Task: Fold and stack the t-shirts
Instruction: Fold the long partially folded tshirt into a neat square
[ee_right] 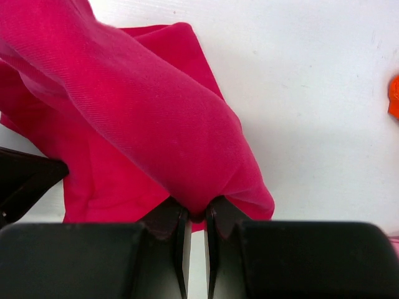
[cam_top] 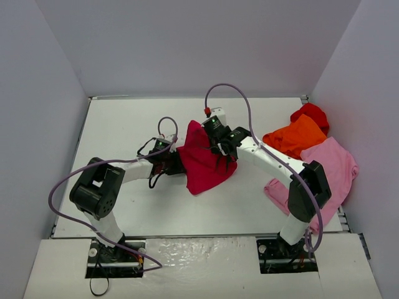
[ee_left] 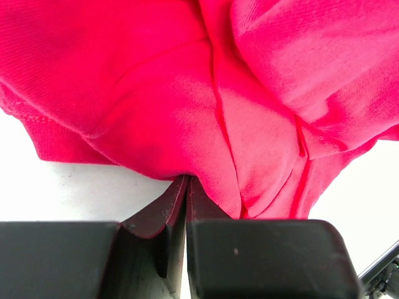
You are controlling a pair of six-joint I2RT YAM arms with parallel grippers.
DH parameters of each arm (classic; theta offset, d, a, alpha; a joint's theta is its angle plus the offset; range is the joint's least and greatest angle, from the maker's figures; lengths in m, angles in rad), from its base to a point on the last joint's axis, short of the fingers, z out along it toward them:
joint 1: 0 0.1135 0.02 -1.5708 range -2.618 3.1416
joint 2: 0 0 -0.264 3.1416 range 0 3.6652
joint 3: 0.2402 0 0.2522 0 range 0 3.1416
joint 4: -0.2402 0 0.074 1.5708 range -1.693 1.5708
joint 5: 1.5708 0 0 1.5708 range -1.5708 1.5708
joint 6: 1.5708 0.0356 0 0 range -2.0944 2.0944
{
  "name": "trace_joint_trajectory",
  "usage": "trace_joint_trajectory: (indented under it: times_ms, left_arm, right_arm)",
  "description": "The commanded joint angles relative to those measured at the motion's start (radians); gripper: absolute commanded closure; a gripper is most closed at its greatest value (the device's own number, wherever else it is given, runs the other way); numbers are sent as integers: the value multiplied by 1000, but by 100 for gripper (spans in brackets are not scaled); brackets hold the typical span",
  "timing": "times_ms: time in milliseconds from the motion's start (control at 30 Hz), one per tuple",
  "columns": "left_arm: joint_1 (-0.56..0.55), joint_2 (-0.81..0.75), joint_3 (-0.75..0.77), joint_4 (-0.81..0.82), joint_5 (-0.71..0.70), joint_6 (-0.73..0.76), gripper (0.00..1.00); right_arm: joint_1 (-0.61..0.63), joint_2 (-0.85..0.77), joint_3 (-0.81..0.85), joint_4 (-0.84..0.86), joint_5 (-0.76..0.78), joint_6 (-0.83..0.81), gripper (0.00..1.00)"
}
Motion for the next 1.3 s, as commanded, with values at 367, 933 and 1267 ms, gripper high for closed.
trace_joint_trajectory:
  times_ms: [367,933,1267]
  left_arm:
    - [12,-46,-4,-23,9,29,100]
    - [14,-46,-8,-29,12,36,100]
    - [23,-63,-16,-32,15,39,100]
  right_arm:
    - [-143,-136,-107,87,192,106,100]
    - [-273,-204,-231,154,188,230,99]
    - [-186,-162,-168,154,19,88,100]
